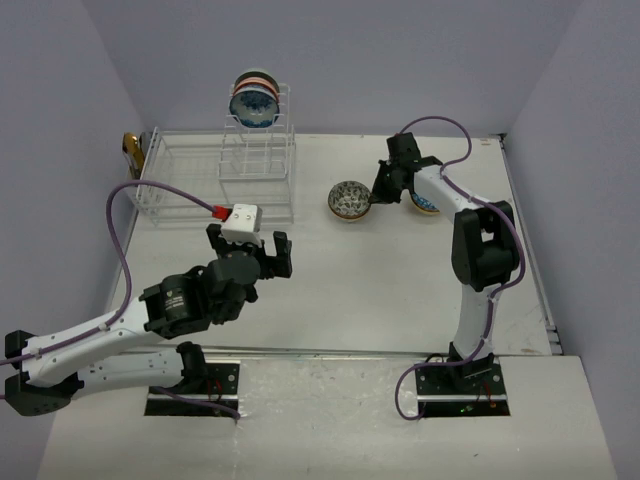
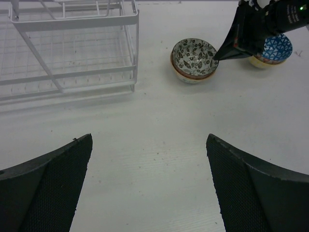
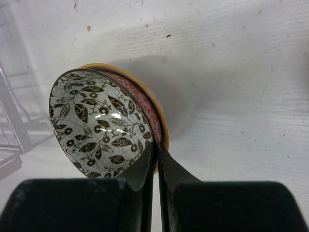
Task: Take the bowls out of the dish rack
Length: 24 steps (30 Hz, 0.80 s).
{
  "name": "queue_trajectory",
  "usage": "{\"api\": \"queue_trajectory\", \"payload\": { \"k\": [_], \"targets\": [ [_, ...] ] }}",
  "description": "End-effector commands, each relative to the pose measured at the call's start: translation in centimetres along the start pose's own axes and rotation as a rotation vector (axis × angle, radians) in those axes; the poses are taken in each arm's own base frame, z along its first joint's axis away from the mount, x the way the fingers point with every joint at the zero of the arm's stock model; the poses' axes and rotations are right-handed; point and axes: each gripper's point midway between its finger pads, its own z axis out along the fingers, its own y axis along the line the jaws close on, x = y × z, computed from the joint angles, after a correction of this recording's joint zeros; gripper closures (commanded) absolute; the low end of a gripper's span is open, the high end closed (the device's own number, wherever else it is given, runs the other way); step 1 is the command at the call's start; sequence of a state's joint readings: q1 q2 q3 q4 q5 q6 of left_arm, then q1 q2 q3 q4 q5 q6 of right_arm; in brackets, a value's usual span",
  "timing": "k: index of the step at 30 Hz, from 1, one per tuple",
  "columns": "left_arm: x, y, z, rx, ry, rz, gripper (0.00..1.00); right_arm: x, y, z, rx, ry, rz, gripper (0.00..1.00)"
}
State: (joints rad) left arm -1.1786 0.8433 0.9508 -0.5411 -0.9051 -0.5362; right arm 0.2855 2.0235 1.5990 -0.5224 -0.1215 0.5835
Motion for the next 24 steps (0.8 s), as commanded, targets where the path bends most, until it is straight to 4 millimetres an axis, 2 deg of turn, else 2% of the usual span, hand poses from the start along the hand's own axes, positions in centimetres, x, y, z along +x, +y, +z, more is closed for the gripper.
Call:
{"api": "queue_trajectory", "payload": {
  "k": [1, 6, 10, 14, 18, 21, 22, 24],
  "targets": [
    [-3.4, -1.1, 0.4, -0.024, -0.079, -0.08, 0.0, -0.4, 0.4, -0.1, -0.024, -0.007, -0.011, 0.97],
    [-5.0, -1.0, 1.1, -0.068, -0.115, -0.13, 0.0, -0.4, 0.5, 0.0, -0.032, -0.002, -0.008, 0.97],
    [-7.6, -0.5, 1.3, -0.067, -0.174, -0.205, 0.0, 0.2, 0.1, 1.1, -0.025, 0.026, -0.002, 0.97],
    [-9.6, -0.5, 1.3, -0.048, -0.206, -0.221, 0.0, 0.4, 0.1, 1.1, -0.026, 0.027, -0.002, 0.97],
    [-10.2, -0.4, 1.7, -0.055, -0.208, -0.217, 0.0, -0.1, 0.4, 0.5, -0.033, 0.011, -0.004, 0.97],
    [-10.3, 0.0, 2.0, -0.067, -0.214, -0.223, 0.0, -0.8, 0.8, -0.7, -0.039, -0.015, -0.01, 0.92],
    [-10.4, 0.0, 2.1, -0.073, -0.216, -0.224, 0.0, -1.0, 0.9, -1.0, -0.038, -0.024, -0.011, 0.84],
    [-10.8, 0.6, 2.4, -0.095, -0.225, -0.235, 0.0, -1.6, 1.4, -2.3, -0.046, -0.048, -0.019, 0.79]
  ]
}}
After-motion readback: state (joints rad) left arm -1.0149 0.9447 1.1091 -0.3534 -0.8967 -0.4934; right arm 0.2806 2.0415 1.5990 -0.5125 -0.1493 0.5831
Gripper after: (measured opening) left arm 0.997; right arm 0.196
